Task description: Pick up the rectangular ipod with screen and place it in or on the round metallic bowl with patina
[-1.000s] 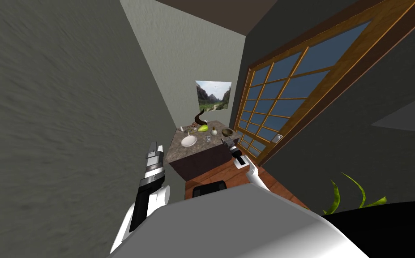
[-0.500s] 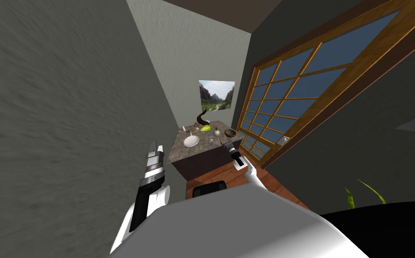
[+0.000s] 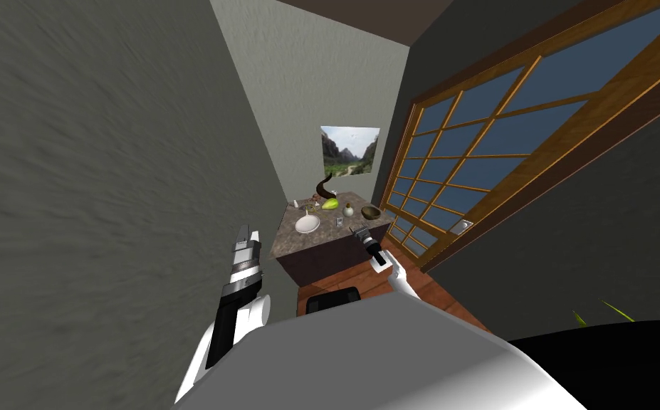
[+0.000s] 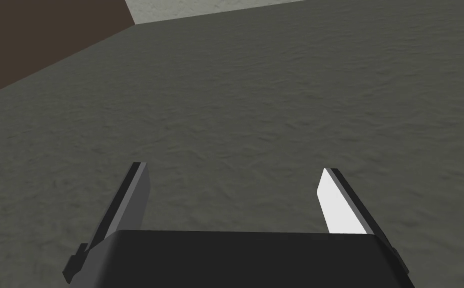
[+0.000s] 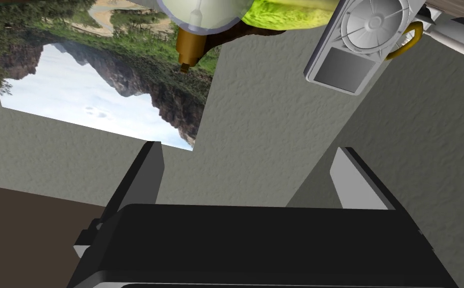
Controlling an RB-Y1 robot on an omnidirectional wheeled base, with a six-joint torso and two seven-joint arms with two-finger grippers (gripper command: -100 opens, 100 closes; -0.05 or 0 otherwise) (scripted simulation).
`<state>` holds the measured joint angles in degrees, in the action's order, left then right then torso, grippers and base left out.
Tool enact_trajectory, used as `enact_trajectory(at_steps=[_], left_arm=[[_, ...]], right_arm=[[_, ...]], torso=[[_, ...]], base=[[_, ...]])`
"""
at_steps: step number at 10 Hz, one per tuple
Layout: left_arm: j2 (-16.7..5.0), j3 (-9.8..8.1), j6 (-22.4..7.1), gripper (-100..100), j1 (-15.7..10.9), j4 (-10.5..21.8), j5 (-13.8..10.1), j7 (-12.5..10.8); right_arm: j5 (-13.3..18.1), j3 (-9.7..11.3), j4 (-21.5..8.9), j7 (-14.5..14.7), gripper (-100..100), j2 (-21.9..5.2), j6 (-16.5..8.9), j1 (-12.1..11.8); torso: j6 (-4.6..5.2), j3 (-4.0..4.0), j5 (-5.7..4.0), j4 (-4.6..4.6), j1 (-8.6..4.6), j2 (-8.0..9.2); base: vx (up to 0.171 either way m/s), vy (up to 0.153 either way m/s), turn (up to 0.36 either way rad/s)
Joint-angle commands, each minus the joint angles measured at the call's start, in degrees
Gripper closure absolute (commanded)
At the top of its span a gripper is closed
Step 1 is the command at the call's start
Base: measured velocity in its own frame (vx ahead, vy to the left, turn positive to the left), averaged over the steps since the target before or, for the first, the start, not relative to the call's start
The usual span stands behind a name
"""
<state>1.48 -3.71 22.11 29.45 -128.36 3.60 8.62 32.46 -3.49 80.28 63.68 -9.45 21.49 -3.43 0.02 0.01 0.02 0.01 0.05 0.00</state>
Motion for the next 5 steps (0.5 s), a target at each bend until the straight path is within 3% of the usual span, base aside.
enact_trajectory(at_steps=[1, 5], left_arm=[[0.0, 0.00, 0.0, 0, 0.0, 0.0, 0.0, 0.0], [0.0, 0.00, 0.0, 0, 0.0, 0.0, 0.0, 0.0]], right_arm=[[0.0, 0.0, 0.0, 0.0, -100, 0.0, 0.0, 0.0], [0.0, 0.0, 0.0, 0.0, -100, 0.0, 0.0, 0.0]], torso=[[0.00, 0.00, 0.00, 0.00, 0.00, 0.00], [0.00, 0.00, 0.00, 0.00, 0.00, 0.00]], base=[[0.000, -0.007, -0.026], [0.004, -0.003, -0.015]])
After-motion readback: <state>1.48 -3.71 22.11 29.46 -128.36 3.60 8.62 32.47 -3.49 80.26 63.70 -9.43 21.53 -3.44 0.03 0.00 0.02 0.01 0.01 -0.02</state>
